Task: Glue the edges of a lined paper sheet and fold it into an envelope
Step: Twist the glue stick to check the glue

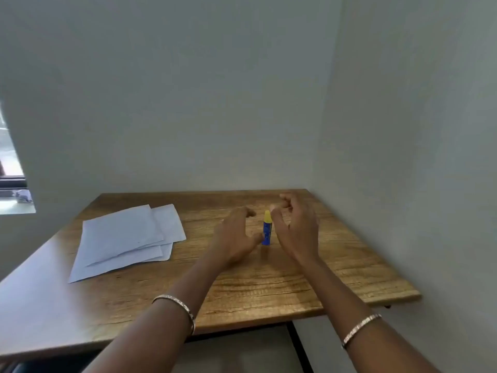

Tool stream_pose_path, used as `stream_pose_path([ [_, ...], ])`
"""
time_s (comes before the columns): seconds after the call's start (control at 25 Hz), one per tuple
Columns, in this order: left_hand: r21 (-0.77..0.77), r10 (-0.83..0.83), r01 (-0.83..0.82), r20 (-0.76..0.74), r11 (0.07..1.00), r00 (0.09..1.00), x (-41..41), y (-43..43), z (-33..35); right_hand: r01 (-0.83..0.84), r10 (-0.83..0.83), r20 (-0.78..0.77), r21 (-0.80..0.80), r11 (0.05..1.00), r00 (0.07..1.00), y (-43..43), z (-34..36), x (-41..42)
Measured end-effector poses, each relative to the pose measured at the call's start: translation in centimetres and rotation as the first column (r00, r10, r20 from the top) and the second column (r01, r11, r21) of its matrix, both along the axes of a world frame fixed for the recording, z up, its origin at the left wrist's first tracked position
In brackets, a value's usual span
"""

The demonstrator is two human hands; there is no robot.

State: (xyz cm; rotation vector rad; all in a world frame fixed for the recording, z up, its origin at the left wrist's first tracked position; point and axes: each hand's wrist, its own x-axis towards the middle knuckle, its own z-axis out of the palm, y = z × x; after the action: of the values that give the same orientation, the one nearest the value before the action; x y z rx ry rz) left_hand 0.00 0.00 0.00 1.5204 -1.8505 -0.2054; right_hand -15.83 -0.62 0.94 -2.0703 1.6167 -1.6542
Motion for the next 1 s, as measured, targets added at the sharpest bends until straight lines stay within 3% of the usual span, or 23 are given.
stream_pose_path([
  [0.16, 0.161, -0.071, 0.072, -0.007, 0.984, 0.997, -1.2, -2.1, -1.1, -0.060, 0.059, 0.012, 0.101, 0.993, 0.998, -1.1, -1.6, 0.4],
  [0.4, 0.119, -0.065, 0.066, -0.013, 0.991, 0.998, -1.5, -4.7, -2.0, -0.085, 0.084, 0.012, 0.120, 0.989, 0.996, -2.8, -2.7, 1.1],
  [0.68, 0.044, -0.225, 0.224, 0.009, 0.974, 0.974, -1.9, -4.1, -1.1, -0.271, 0.214, 0.273, 0.191, 0.943, 0.938, -3.7, -1.9, -0.7],
  [0.76, 0.104, -0.263, 0.270, -0.073, 0.957, 0.962, -1.6, -4.1, -0.8, -0.428, 0.304, 0.428, 0.231, 0.874, 0.851, -3.9, -1.8, -1.1],
  [0.88, 0.206, -0.360, 0.429, -0.301, 0.879, 0.883, -1.3, -4.1, -0.6, -0.652, 0.338, 0.697, 0.243, 0.718, 0.633, -3.8, -1.5, -1.4],
  [1.0, 0.214, -0.365, 0.493, -0.445, 0.844, 0.818, -1.5, -3.9, -1.0, -0.660, 0.202, 0.872, 0.168, 0.732, 0.445, -4.2, -1.1, -2.2],
])
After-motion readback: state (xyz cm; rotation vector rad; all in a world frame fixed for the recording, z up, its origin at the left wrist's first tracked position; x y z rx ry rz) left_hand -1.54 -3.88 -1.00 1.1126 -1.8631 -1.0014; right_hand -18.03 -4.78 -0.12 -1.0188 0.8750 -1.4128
